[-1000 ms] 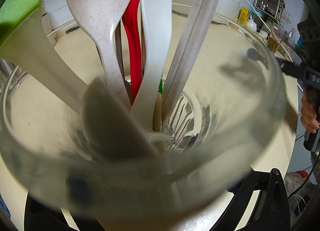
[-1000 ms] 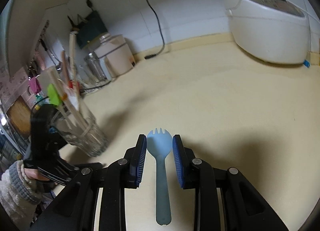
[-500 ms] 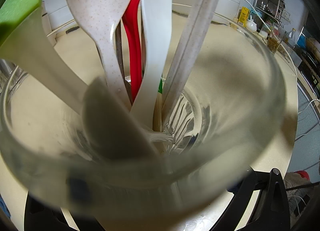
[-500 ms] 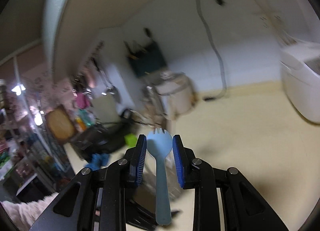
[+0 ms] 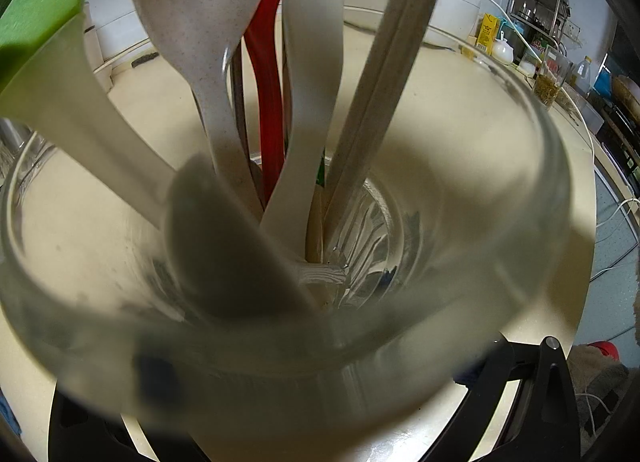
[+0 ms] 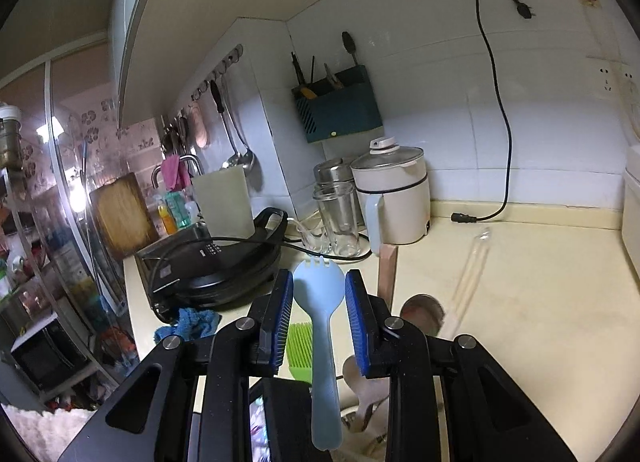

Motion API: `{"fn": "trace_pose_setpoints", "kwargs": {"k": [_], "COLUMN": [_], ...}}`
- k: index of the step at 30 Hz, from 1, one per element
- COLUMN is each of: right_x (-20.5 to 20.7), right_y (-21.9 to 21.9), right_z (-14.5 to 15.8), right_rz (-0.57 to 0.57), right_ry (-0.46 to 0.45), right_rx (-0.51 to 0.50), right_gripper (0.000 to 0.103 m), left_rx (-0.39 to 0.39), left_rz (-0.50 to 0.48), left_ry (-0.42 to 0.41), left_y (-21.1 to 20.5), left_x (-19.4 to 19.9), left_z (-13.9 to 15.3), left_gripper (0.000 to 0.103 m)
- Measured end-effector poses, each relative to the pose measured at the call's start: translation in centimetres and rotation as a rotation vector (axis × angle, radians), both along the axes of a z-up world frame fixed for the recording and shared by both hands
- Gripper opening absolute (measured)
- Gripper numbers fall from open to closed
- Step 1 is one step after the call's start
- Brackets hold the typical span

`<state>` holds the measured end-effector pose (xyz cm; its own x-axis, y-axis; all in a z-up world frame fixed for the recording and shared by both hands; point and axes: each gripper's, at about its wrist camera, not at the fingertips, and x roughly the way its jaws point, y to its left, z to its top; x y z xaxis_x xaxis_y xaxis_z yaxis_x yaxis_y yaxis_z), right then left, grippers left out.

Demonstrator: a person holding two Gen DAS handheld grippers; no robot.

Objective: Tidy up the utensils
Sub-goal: 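Lower the blue spork into the glass and open the right gripper, then set the glass down on the counter with the left gripper and release it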

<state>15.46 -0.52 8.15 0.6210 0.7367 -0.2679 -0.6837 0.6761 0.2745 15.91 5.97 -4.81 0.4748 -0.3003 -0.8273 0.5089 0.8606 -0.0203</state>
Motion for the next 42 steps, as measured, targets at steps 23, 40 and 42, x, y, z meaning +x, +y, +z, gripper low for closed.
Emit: {"fn": "trace_pose_setpoints", "kwargs": {"k": [23,40,42], "right_x": [-1.5,-5.3,-5.8], "right_y": [-1.5,-10.2,-10.8], "right_z": [-0.5,-9.7,-11.7], "right_rz": [-0.085,-0.371,-0.401], "right_ry": [-0.073,0.14,0.184], "right_rx": [-0.039,-0.213,-0.251], "right_gripper": [0.031,0.032,0.032], "left_rx": [0.0,0.0,0.001], "left_rz": [0.0,0.0,0.0], "left_ry": [0.0,0.0,0.0], "left_y": [0.1,0.1,0.1], "left_x": [0.0,0.0,0.0], "left_z": [0.0,0.0,0.0], "left_gripper": [0.102,0.102,0.103]}}
